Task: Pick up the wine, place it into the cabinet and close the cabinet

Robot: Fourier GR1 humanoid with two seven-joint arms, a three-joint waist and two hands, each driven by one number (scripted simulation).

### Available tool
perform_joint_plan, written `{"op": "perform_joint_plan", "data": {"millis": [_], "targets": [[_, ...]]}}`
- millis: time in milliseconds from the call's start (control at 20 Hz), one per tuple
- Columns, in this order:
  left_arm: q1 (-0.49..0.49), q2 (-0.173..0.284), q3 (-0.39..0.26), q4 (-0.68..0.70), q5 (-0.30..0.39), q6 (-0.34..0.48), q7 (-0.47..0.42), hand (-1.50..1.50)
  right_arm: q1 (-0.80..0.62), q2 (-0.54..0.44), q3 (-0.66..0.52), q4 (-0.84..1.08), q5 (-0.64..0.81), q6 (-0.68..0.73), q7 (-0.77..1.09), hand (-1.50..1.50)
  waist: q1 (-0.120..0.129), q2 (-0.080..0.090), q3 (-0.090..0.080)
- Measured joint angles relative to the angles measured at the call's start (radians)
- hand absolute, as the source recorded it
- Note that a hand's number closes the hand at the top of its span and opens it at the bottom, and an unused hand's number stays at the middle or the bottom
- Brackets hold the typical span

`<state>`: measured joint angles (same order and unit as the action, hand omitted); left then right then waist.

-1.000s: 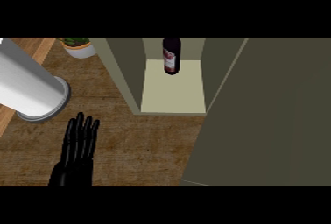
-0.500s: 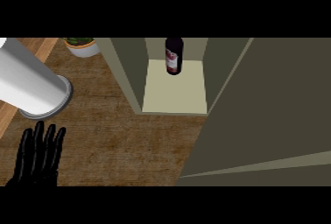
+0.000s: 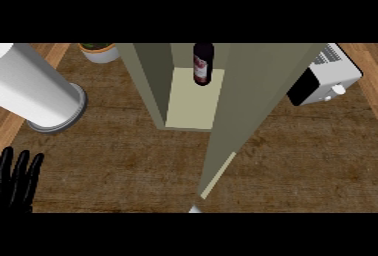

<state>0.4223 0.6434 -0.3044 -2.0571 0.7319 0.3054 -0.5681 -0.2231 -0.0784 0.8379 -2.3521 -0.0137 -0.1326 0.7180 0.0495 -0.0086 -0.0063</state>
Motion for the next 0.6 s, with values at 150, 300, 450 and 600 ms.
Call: {"op": "perform_joint_plan", "data": {"millis": [150, 300, 450, 600], "targets": [[0.038, 0.031, 0.044, -0.003, 0.032, -0.064, -0.01, -1.5, -0.104, -0.02, 0.004, 0.035, -0.027, -0.084, -0.006, 1.5, 0.008, 0.002, 0.0], [0.054, 0.057, 0.096, 0.003, 0.068, -0.116, -0.013, -1.5, -0.222, -0.009, -0.004, 0.103, -0.064, -0.158, -0.005, 1.5, 0.015, 0.004, 0.0], [0.049, 0.074, 0.139, 0.019, 0.098, -0.158, -0.011, -1.5, -0.375, 0.036, -0.029, 0.235, -0.108, -0.224, -0.013, 1.5, 0.021, 0.008, 0.0], [0.046, 0.093, 0.179, 0.023, 0.134, -0.195, 0.003, -1.5, -0.534, 0.057, -0.072, 0.37, -0.174, -0.273, -0.023, 1.5, 0.028, 0.011, 0.001]]}}
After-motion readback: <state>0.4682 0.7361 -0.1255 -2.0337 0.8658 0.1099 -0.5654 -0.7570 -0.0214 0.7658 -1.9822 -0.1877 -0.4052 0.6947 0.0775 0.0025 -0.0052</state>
